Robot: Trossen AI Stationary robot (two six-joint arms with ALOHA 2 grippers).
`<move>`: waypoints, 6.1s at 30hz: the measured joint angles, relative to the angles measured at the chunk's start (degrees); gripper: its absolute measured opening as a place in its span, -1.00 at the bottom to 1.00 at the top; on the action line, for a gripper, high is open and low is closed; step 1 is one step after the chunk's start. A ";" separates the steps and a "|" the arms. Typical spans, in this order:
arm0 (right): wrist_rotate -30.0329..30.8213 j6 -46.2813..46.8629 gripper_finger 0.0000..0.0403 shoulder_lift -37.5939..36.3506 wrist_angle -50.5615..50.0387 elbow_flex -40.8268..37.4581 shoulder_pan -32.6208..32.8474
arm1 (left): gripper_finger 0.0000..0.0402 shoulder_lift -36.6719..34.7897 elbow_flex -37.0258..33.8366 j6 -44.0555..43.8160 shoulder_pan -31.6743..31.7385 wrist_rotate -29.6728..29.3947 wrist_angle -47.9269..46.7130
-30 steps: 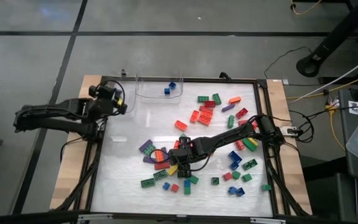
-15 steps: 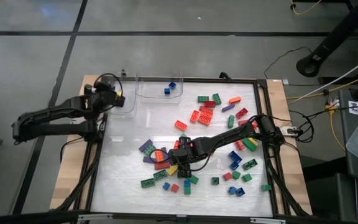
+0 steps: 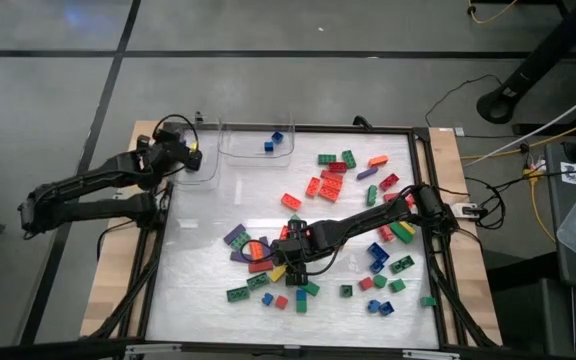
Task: Sort blocks by size
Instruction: Put the large purple block into the left transparent bin, then put the large orange game piece into the left transparent bin
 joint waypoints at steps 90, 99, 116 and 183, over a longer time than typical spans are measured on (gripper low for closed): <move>-6.69 -18.71 -0.71 -0.02 25.69 7.39 -17.19 | -0.02 -2.23 0.00 12.01 -28.36 41.03 10.83; -9.67 -18.64 -0.71 -0.02 27.82 7.39 -17.15 | -0.02 -2.23 0.00 11.55 -29.20 41.03 11.50; -10.66 -18.64 -0.63 -0.02 32.47 7.39 -17.16 | -0.42 0.31 0.00 12.16 -29.20 38.69 13.96; -4.00 -47.35 -0.04 -8.68 9.22 -11.28 -10.85 | -0.33 1.82 -0.04 -1.45 -8.85 20.62 -2.99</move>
